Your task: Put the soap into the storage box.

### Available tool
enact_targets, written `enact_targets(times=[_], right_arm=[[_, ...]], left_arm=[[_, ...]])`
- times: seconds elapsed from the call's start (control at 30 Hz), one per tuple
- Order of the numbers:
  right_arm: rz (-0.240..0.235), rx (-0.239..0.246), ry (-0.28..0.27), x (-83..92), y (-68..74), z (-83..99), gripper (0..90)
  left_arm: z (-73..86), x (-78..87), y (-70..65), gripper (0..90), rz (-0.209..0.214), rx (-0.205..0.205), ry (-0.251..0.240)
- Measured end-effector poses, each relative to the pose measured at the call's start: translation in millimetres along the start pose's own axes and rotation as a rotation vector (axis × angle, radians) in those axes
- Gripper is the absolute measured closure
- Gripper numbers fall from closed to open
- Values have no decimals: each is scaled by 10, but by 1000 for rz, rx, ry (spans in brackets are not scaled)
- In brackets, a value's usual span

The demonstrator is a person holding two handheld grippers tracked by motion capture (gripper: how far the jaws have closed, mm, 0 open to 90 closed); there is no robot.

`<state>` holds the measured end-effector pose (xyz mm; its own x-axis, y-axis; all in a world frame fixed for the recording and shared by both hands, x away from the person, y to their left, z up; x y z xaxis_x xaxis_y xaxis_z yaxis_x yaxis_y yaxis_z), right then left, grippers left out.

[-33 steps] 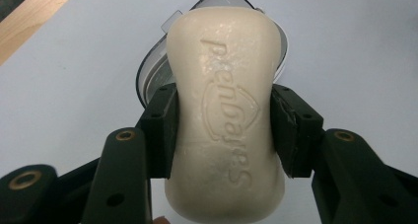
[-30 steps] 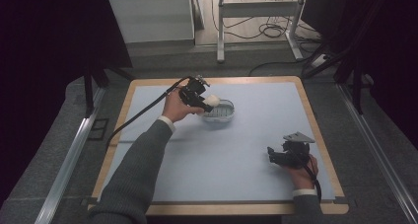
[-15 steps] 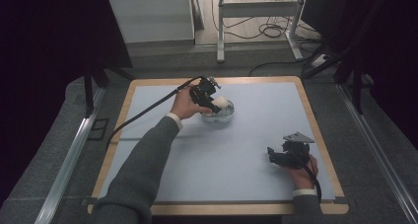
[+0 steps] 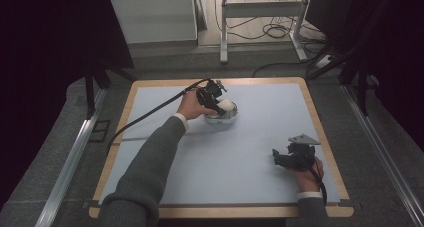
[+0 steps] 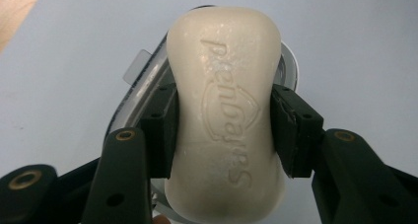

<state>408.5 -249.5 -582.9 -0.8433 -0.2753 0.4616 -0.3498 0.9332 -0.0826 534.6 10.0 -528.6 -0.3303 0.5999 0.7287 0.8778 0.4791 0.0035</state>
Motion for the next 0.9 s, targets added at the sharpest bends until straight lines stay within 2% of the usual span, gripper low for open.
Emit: enact_targets(times=[0.3,0.33,0.47,0.53,0.67,0.73,0.8,0.9], right_arm=[[-3,-2,2,0,19,2,101],[-3,0,3,-2,18,5,101],[-1,1,4,-2,13,7,102],[-1,1,4,-2,13,8,101],[-2,3,4,-1,15,10,101],[-2,5,5,2,15,10,101],[-2,6,5,3,15,10,101],[-1,6,5,3,14,11,101]], left_arm=[[69,-80,-29,492,-4,-5,38],[71,-90,-37,485,-5,0,32],[-43,4,-36,428,3,11,-54],[-46,27,-31,424,-1,10,-54],[-67,123,-33,375,-20,20,-87],[-64,172,-65,340,-19,48,-96],[-39,230,-97,332,-40,74,-105],[24,337,-144,298,-48,102,-128]])
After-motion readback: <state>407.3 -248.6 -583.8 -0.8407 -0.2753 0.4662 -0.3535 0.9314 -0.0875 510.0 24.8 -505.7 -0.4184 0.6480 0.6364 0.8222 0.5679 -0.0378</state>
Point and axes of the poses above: each handheld gripper's, and its own axes: x roughly backward along the jaws, z roughly out of its underside, y roughly to its left, the point moved 9 cm from there along -x, roughly forward along the jaws, and after that the axes turned 13 degrees about -y, right-handed, at the moved point
